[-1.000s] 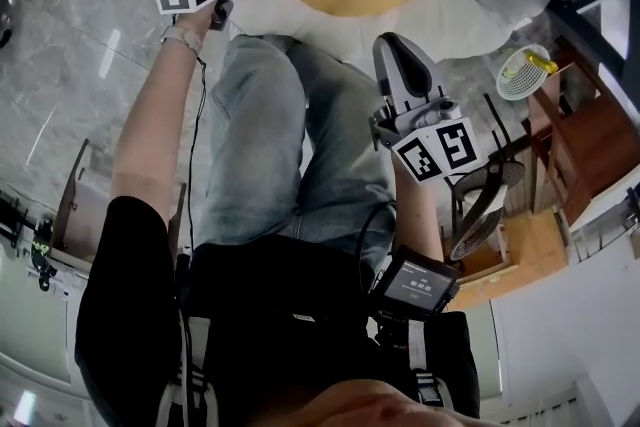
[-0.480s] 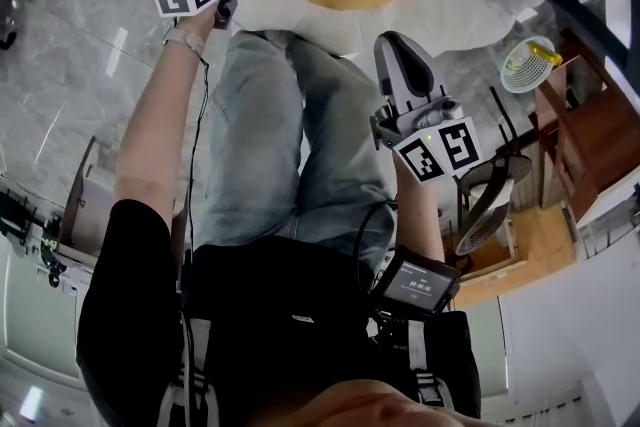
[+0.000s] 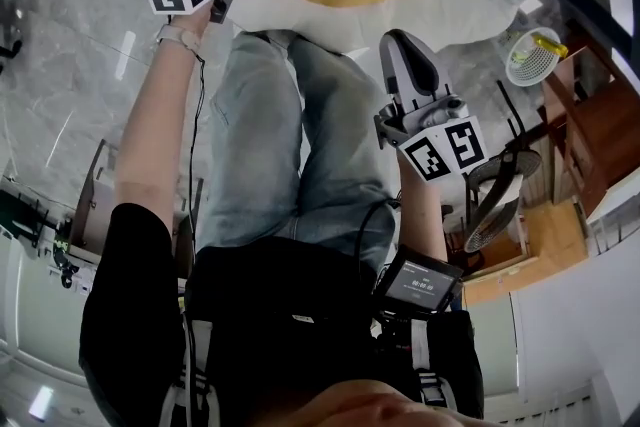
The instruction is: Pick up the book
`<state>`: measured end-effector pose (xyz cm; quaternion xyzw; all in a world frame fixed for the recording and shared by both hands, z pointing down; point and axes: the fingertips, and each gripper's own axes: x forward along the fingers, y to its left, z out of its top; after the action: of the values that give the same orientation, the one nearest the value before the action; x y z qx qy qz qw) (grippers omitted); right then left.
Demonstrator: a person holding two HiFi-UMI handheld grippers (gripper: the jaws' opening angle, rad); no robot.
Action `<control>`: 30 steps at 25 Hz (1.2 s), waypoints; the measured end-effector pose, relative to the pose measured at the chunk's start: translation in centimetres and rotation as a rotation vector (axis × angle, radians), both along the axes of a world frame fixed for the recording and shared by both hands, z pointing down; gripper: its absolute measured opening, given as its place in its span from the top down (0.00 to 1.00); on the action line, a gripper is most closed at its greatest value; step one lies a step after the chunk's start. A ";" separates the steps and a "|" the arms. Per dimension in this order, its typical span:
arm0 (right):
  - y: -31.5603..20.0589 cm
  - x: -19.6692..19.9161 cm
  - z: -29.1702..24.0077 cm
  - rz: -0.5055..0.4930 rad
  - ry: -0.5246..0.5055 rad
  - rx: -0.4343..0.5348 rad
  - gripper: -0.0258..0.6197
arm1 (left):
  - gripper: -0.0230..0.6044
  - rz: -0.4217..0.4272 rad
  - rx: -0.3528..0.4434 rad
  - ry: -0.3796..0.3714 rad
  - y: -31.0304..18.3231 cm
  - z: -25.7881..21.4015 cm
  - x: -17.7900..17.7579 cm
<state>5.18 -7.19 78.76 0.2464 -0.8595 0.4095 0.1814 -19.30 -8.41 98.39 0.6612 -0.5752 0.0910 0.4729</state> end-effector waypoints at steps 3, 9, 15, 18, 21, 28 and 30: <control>-0.5 0.6 0.4 0.007 0.003 -0.007 0.89 | 0.55 0.019 0.001 0.012 -1.4 -0.1 0.4; -0.7 1.5 1.0 0.009 0.008 -0.014 0.89 | 0.54 0.034 -0.014 0.063 -2.9 -0.5 1.5; -0.4 1.8 0.9 0.011 0.005 -0.020 0.89 | 0.54 0.068 -0.024 0.092 -2.5 -0.6 2.2; -0.5 1.8 1.1 0.012 0.009 -0.022 0.89 | 0.54 0.099 -0.026 0.093 -2.4 -0.9 2.4; -0.7 1.7 1.2 0.012 0.010 -0.024 0.89 | 0.54 0.093 -0.030 0.124 -2.6 -1.1 2.2; -1.0 1.6 1.1 0.015 0.007 -0.026 0.89 | 0.53 -0.003 -0.059 0.191 -3.4 -0.9 1.0; -1.0 1.6 1.3 0.016 0.009 -0.029 0.89 | 0.53 -0.007 -0.069 0.183 -3.6 -0.4 0.9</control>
<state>6.82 -8.20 80.09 0.2523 -0.8506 0.4223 0.1857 -18.44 -11.98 97.95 0.6479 -0.5283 0.0483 0.5466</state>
